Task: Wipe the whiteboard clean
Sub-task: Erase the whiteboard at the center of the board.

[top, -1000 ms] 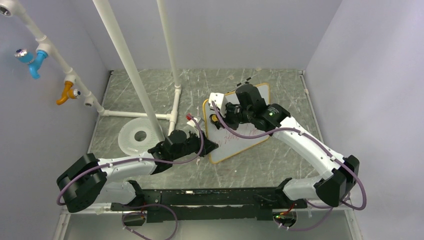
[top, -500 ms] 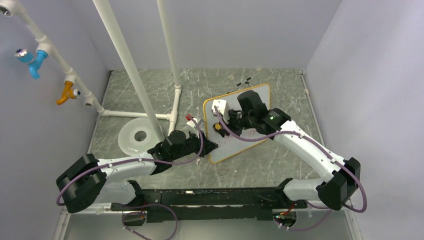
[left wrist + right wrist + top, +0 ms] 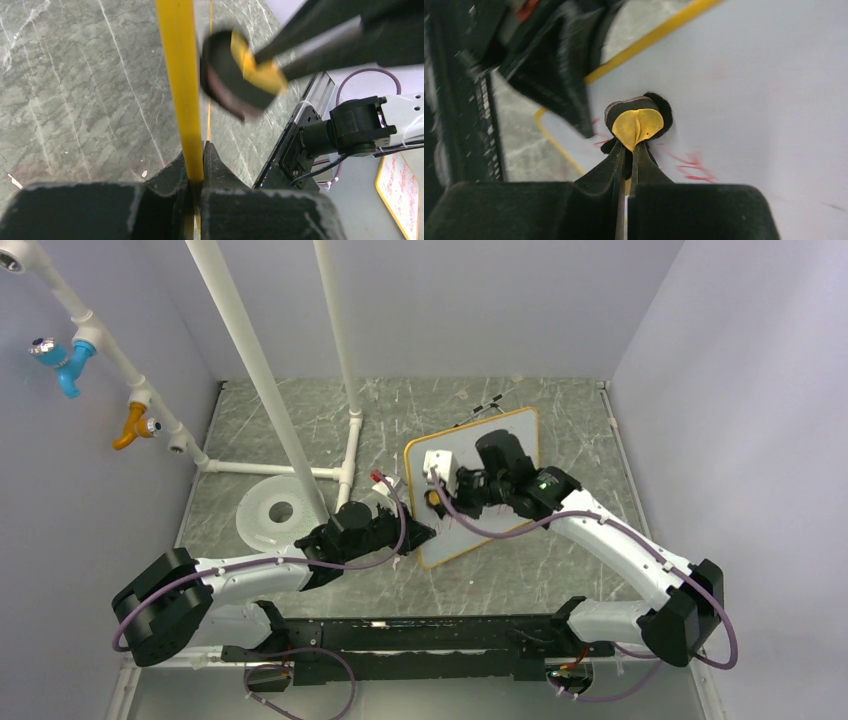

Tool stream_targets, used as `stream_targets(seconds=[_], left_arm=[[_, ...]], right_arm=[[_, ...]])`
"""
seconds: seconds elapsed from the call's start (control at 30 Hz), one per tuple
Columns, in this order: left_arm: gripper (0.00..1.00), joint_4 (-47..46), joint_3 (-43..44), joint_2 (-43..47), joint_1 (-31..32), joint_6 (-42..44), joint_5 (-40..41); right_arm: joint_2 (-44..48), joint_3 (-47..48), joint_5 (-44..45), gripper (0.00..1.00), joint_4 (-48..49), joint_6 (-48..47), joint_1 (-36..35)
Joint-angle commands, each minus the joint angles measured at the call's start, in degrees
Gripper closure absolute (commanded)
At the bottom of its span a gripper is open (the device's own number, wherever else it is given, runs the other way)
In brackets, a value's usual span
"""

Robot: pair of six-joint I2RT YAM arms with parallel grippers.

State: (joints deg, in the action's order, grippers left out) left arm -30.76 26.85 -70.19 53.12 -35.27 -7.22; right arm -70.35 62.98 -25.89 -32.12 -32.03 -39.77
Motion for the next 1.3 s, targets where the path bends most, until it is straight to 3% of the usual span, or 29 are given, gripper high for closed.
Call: stream_targets(seconds=[0.0,0.17,0.27,0.47,0.7,0.93,1.13,1.27], left_arm=[[1.00,-6.3,0.8,2.0,1.4,4.4,-5.2],[1.00,-6.8,0.8,1.3,1.4,4.2,-5.4],[1.00,-7.1,0.5,1.4,1.4,4.1,-5.4],[1.00,-7.3,-0.3,2.1,1.4,4.3,-4.9],[1.00,-7.5,-0.8,2.4,1.4,4.8,-4.4],[1.00,-7.4,-0.6,1.9,1.4,4.8,-4.3],[1.00,-8.0,-0.8,1.6,1.4,4.9,-4.6],[1.00,-8.4,-0.5,0.9,1.4,5.0,-5.0]], right_arm=[[-0.5,-2.6,-2.8,1.00,-3.3,-4.5,-2.2],[-4.1,5.3,3.3,1.00,-1.7,0.1,-1.5],[-5.3,10.0,2.9,1.00,-0.8,3.9,2.6],[-3.2,5.7,4.4,1.00,4.6,7.6,9.3],[-0.6,-3.4,-6.5,1.00,1.4,0.3,4.9],[-4.1,0.2,-11.1,1.00,-1.8,0.3,0.7],[-3.2,4.2,-5.5,1.00,4.8,11.3,12.5],[-1.4,2.4,-3.1,1.00,7.9,12.8,15.1]])
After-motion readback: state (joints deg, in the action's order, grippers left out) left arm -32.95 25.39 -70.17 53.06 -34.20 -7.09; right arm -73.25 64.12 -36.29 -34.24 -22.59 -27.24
